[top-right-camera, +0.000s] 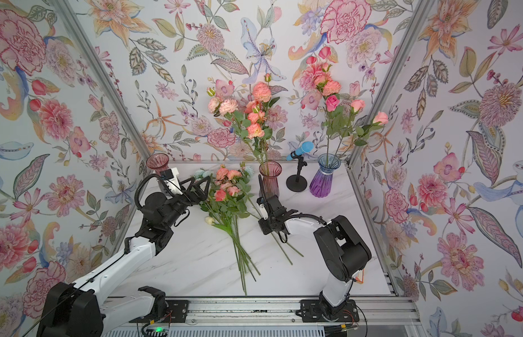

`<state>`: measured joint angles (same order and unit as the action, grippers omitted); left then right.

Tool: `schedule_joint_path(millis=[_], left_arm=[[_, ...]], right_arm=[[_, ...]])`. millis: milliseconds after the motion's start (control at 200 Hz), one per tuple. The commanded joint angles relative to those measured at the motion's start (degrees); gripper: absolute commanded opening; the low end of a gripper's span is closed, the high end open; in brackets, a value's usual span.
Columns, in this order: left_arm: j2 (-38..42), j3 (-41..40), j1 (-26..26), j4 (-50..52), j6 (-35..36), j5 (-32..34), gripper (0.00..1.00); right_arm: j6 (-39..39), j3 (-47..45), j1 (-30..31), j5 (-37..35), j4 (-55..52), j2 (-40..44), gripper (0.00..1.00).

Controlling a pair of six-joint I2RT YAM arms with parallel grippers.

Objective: Place the pink flowers into the vase
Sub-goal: Adjust the flower at the center of the board.

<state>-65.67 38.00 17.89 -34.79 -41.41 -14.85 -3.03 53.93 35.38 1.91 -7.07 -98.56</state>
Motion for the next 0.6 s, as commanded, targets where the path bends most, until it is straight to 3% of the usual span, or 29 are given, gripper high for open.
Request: schedule_joint_path(millis=[0, 595], left_arm=[[-0.8, -0.3, -0.5, -1.7, -0.1, -1.6, 1.00], [-2.1, -0.6, -0.4, -3.2, -0.7, -2.4, 1.00]], right_arm=[[-1.4, -1.7, 0.0, -2.4, -1.4, 4.4, 0.29], [-5.0, -8.4, -3.2, -5.2, -2.2, 6.8, 0.23]])
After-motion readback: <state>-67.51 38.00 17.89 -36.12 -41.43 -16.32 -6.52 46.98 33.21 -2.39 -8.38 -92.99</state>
